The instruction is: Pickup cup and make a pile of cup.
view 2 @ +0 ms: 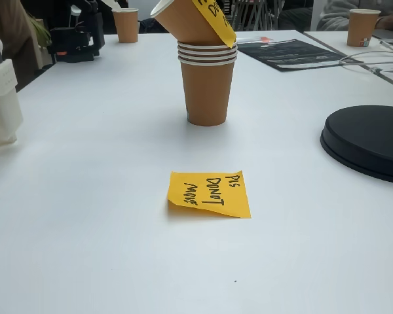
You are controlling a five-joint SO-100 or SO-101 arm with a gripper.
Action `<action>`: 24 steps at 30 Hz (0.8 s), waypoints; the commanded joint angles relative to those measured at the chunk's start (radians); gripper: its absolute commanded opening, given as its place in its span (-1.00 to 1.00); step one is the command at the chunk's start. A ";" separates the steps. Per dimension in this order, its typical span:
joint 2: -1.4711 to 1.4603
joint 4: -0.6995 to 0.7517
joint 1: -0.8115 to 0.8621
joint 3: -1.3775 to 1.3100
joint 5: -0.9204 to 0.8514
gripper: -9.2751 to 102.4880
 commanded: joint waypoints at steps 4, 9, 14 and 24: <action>0.089 0.009 0.069 -0.009 0.006 -0.38; 0.170 0.009 0.100 0.095 -0.002 -0.38; 0.245 0.000 0.100 0.201 -0.002 -0.38; 0.316 -0.002 0.092 0.293 -0.003 -0.56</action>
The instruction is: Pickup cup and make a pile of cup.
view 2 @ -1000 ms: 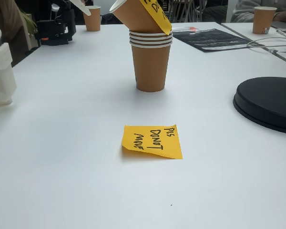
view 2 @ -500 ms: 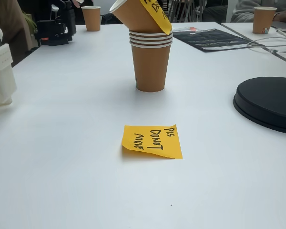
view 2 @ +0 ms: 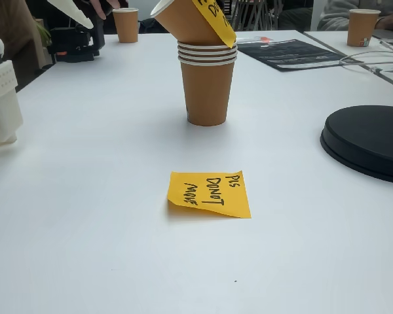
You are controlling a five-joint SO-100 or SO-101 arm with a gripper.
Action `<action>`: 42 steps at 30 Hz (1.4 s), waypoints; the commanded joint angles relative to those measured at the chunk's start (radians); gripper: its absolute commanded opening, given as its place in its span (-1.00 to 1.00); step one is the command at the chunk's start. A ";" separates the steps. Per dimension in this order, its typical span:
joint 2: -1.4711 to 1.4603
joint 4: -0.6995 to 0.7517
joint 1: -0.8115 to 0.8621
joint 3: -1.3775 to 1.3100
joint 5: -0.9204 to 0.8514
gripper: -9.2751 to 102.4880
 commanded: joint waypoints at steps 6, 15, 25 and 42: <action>0.060 -0.002 0.002 0.037 -0.005 -0.83; 0.104 -0.005 -0.006 0.058 -0.006 -0.95; 0.087 -0.166 -0.014 0.081 -0.005 -0.95; 0.198 -0.457 -0.015 0.548 -0.008 -0.95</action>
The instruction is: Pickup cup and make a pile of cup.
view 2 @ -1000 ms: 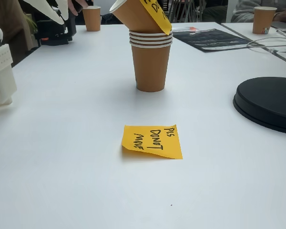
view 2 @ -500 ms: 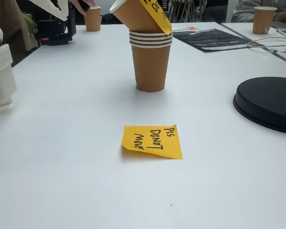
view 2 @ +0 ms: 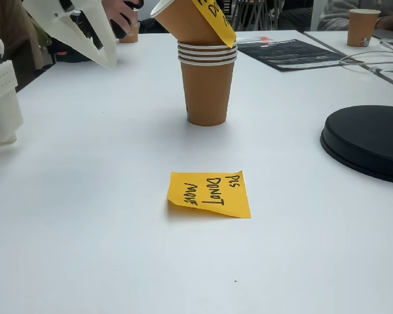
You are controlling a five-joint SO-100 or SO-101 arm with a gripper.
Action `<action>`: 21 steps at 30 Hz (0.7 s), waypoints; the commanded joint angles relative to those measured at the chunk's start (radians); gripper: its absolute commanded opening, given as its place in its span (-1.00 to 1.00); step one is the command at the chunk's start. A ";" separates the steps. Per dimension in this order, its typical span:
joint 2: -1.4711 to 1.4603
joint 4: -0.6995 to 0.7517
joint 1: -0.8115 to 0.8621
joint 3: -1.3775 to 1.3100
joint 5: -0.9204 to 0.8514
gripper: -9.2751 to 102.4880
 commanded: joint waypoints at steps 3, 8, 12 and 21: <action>0.179 -0.083 -0.014 0.167 -0.008 -0.95; 0.319 -0.089 -0.014 0.290 -0.008 -0.95; 0.402 -0.083 -0.014 0.353 -0.008 -0.95; 0.531 -0.081 -0.012 0.440 -0.006 -0.95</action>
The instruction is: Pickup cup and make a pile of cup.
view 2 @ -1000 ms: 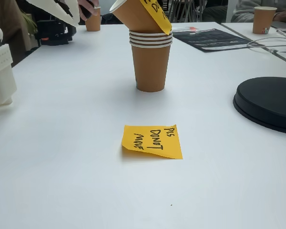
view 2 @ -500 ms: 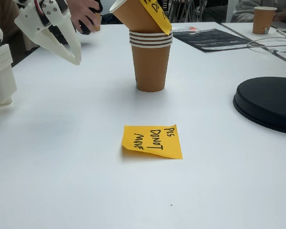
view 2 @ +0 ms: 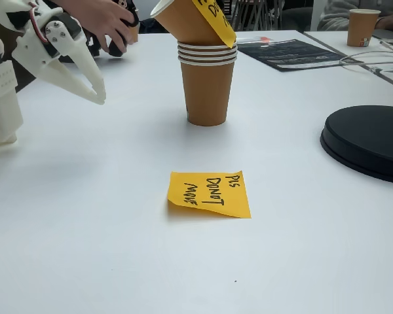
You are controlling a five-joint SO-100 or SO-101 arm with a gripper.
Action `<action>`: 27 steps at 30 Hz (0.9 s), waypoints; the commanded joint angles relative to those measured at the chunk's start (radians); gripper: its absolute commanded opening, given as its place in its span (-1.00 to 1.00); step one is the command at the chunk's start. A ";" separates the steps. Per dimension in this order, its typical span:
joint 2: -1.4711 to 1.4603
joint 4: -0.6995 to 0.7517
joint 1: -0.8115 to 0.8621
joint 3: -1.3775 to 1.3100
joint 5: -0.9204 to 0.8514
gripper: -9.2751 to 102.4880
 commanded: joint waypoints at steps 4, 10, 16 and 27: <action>0.072 -0.014 -0.014 0.017 -0.005 -0.95; 0.078 -0.014 -0.014 0.031 -0.002 -0.95; 0.080 -0.014 -0.015 0.046 0.000 -0.95; 0.152 -0.012 -0.106 0.057 0.003 -0.95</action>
